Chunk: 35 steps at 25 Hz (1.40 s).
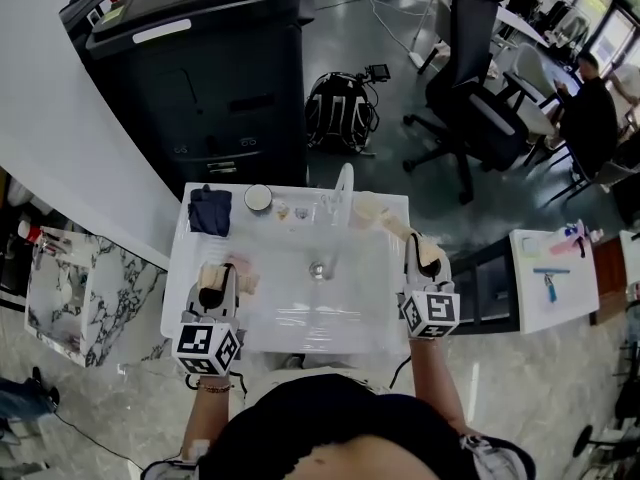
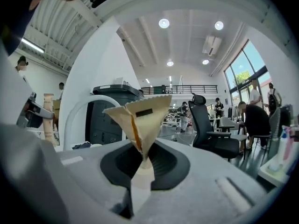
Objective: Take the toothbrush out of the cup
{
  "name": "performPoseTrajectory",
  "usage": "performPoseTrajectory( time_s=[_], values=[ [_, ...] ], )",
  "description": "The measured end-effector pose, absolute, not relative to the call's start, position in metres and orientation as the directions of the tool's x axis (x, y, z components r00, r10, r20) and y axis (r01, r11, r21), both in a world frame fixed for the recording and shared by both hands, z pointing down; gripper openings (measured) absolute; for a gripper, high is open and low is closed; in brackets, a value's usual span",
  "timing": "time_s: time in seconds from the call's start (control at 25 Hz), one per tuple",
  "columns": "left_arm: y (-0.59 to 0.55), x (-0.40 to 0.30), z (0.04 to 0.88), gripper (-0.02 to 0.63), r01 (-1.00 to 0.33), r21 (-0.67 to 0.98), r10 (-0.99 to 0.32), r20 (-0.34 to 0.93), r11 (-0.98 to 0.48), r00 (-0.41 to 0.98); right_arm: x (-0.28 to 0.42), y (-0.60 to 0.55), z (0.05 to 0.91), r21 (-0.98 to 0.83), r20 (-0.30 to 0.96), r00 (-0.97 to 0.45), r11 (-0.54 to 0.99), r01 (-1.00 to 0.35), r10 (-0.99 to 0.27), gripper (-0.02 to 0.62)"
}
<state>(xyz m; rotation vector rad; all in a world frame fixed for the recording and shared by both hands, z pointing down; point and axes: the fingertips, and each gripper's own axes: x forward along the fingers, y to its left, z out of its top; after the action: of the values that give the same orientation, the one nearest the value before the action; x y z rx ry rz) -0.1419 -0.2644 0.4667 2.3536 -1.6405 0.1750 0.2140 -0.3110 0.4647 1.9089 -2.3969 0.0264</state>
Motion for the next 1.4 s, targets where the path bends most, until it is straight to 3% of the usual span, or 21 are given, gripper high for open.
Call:
performPoseTrajectory(
  time_s=[0.68,1.4],
  values=[
    [-0.244,-0.159,0.46,0.005,-0.946,0.104,-0.918,0.23,-0.307,0.323,0.22,-0.21,0.469,-0.008,0.108,-0.147,0.147,-0.989,-0.983,0.034],
    [-0.23,-0.174,0.456,0.006,-0.957,0.082,-0.93,0.226,-0.277,0.288,0.213,-0.182,0.503,-0.057,0.196,-0.119,0.11,-0.992,-0.973,0.034]
  ],
)
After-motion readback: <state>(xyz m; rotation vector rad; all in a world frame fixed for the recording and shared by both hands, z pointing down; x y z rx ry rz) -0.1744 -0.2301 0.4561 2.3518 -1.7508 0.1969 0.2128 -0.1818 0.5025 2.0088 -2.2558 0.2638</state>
